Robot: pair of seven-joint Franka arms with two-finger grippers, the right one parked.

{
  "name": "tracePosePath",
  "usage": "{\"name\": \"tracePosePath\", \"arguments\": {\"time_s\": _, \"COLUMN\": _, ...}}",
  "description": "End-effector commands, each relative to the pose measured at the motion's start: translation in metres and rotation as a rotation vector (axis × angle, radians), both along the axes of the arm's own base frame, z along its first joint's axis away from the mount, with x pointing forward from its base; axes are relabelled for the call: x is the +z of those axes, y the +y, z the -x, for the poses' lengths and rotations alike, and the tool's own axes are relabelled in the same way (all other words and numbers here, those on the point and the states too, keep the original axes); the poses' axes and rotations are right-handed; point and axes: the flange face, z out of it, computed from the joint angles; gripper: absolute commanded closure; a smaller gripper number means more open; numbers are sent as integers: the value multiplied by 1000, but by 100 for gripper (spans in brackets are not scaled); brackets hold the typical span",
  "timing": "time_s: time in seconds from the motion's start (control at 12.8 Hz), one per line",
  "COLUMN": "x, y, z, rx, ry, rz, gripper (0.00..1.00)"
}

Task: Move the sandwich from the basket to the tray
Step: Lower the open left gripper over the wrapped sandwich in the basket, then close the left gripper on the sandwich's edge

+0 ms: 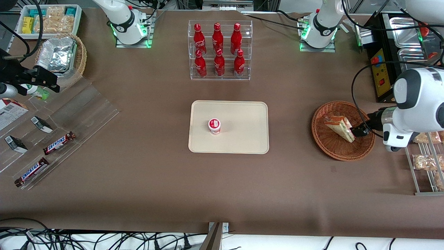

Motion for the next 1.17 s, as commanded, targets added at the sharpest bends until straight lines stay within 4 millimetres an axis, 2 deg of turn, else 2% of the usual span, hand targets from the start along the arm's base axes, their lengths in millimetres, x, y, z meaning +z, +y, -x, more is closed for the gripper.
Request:
{"name": "tracePosePath", "arguments": {"time_s": 0.0, "x": -23, "y": -4, "z": 26, "rx": 124, "ry": -45, "rz": -93, "gripper": 0}}
{"name": "tracePosePath", "arguments": {"time_s": 0.16, "x": -47, "y": -11, "z": 36, "rx": 158, "ry": -72, "rz": -151, "gripper": 0}}
{"name": "tracePosePath", "arguments": {"time_s": 0.31, "x": -62, "y": -13, "z": 44, "rx": 168, "ry": -76, "rz": -153, "gripper": 0}}
{"name": "tracePosePath", "arguments": {"time_s": 0.78, "x": -80, "y": -27, "z": 53, "rx": 206, "ry": -45, "rz": -165, "gripper": 0}}
{"name": "tracePosePath", "arguments": {"time_s": 0.86, "x": -83, "y": -39, "z": 53, "rx": 208, "ry": -42, "rz": -163, "gripper": 0}}
{"name": "tracePosePath", "arguments": {"time_s": 0.94, "x": -86, "y": -42, "z": 53, "rx": 218, "ry": -37, "rz": -165, "gripper": 0}}
{"name": "tracePosePath", "arguments": {"time_s": 1.1, "x": -86, "y": -44, "z": 53, "rx": 222, "ry": -37, "rz": -165, "gripper": 0}}
